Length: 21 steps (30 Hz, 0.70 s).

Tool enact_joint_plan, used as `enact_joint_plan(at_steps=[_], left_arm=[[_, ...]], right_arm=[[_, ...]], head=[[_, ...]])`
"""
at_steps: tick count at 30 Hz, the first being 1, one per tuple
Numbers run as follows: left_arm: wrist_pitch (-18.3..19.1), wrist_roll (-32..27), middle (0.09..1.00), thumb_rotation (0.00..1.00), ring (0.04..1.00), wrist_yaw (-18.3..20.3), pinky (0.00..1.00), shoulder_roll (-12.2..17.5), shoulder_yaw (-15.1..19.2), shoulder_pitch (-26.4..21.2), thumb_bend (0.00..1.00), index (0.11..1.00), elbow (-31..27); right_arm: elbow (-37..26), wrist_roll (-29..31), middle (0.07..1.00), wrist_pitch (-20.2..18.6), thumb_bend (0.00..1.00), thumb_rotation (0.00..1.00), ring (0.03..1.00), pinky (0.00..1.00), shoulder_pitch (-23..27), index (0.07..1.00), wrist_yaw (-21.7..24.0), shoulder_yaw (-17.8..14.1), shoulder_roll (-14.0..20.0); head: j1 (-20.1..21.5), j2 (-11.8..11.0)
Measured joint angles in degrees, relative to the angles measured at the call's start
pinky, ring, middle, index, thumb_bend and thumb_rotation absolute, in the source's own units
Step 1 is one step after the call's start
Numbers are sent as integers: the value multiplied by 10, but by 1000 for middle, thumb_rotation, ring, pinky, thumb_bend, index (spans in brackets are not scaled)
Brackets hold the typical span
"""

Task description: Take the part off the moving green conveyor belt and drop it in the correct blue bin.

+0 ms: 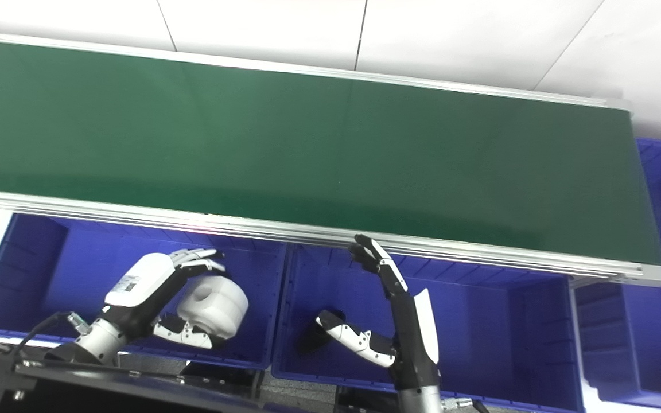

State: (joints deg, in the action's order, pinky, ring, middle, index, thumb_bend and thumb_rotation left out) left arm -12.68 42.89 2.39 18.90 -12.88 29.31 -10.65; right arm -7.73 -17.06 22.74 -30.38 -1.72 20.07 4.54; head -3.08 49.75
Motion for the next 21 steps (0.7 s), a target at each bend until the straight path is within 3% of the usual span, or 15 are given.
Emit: enact_joint_plan(at_steps=[5, 7, 14, 17, 21], left_arm=[[0, -63, 928, 715, 924, 9, 915, -7, 0, 2, 800, 913, -9], [-9, -105, 922, 637, 910, 9, 856, -13, 0, 6, 806, 905, -8], [-110, -245, 872, 592, 843, 5, 781, -33, -17, 16, 810, 879, 15], [-120, -279, 862, 612, 835, -14, 774, -34, -38, 16, 826, 870, 25], [-120, -314, 856, 568, 828, -35, 765, -33, -65, 15, 823, 863, 35]], right_arm=[[3, -3, 826, 1, 723, 455, 813, 783, 0, 879, 0, 0, 0], [10, -3, 826, 4, 727, 445, 812, 765, 0, 876, -1, 0, 0], [30, -17, 819, 6, 750, 466, 798, 745, 2, 872, -10, 2, 1], [42, -32, 818, 7, 773, 472, 791, 727, 4, 869, -13, 1, 1], [45, -44, 829, 7, 784, 463, 801, 737, 5, 876, -16, 0, 1]], head=[[6, -15], [11, -31], [21, -65], [24, -73], [26, -89]])
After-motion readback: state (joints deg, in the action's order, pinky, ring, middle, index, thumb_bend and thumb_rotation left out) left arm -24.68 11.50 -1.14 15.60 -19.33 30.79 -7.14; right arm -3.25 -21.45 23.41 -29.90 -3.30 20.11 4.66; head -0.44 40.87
